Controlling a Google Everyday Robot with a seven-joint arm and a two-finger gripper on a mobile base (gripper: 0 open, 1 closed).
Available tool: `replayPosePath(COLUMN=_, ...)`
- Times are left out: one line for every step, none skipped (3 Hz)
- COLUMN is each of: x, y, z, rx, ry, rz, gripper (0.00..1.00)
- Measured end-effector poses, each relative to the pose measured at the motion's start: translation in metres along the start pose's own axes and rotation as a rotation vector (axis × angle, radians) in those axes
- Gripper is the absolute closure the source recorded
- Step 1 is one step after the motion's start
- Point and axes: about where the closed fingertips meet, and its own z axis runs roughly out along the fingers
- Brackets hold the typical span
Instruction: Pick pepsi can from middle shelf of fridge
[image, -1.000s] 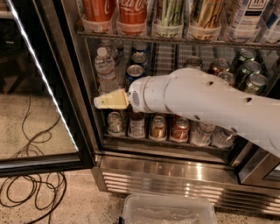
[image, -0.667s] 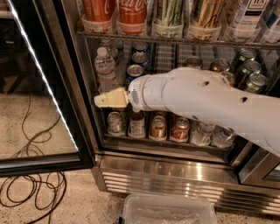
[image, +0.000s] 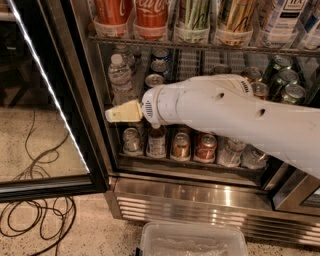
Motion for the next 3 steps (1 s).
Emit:
replayPosePath(x=0.000, y=0.001, z=0.003, rx=0.003, ry=0.002, rz=-0.001, gripper=0.00)
replayPosePath(x=-0.011, y=-0.015, z=-0.001, rx=0.033, ry=-0.020, rz=0.009, gripper=0.00)
replayPosePath(x=-0.013, y=-0.019, z=0.002, rx=0.030, ry=-0.019, rz=0.017, gripper=0.00)
